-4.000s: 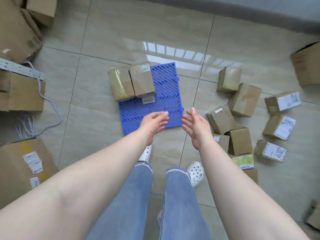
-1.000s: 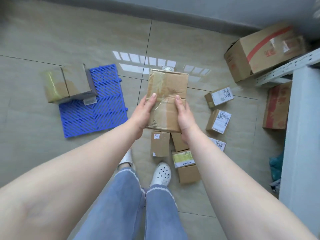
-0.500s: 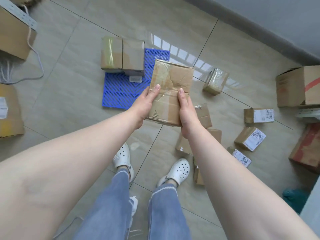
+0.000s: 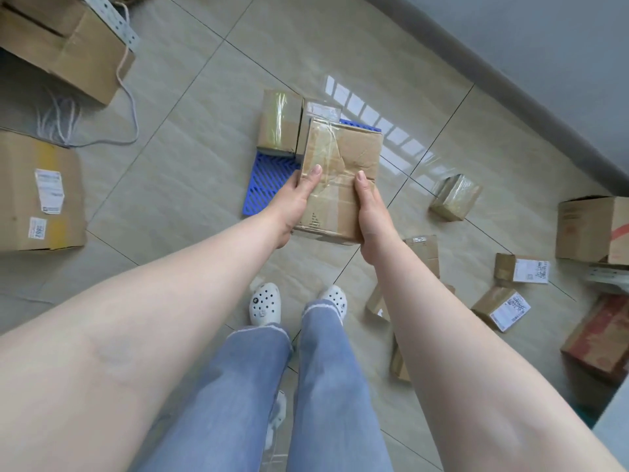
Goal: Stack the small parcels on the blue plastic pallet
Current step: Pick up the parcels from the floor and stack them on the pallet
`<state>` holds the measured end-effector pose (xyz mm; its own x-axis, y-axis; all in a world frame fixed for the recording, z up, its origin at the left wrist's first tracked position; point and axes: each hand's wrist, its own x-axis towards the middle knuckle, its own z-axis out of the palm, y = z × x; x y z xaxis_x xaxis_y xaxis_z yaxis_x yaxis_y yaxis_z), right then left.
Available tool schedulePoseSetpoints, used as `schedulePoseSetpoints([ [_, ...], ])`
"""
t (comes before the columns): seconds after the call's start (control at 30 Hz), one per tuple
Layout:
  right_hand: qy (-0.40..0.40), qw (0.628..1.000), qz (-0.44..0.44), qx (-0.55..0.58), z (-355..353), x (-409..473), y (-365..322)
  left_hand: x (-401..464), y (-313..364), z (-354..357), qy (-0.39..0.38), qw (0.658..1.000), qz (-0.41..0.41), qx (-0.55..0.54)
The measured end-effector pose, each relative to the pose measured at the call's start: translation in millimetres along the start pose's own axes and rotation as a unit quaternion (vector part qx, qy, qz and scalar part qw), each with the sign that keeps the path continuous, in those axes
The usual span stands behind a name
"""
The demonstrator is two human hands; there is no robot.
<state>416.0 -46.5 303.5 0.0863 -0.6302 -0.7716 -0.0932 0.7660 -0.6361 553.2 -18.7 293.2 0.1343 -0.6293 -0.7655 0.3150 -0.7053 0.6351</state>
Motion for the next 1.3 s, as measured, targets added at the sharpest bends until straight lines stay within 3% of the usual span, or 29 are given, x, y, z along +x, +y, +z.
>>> schedulePoseSetpoints([
  [0.5, 0.019, 0.999, 0.027, 0.025, -25, 108, -18, 106, 26, 41, 0.014, 0.999, -0.023, 0.034],
  [0.77, 0.078, 0.994, 0.050, 0.049, -47, 206, -3, 197, 1, 66, 0.060, 0.991, -0.080, 0.086],
  [0.83, 0.088, 0.994, 0.048, 0.031, -51, 236, 3, 221, -14, 71, 0.069, 0.985, -0.150, 0.056],
  [0.93, 0.087, 0.995, 0.035, -0.026, -54, 283, 15, 264, -35, 77, 0.068, 0.968, -0.224, -0.084],
  [1.07, 0.088, 0.995, 0.027, -0.048, -59, 338, 32, 325, -62, 87, 0.078, 0.954, -0.227, -0.181],
  [1.3, 0.071, 0.996, 0.015, -0.055, -67, 398, 51, 382, -95, 87, 0.073, 0.956, -0.222, -0.176],
])
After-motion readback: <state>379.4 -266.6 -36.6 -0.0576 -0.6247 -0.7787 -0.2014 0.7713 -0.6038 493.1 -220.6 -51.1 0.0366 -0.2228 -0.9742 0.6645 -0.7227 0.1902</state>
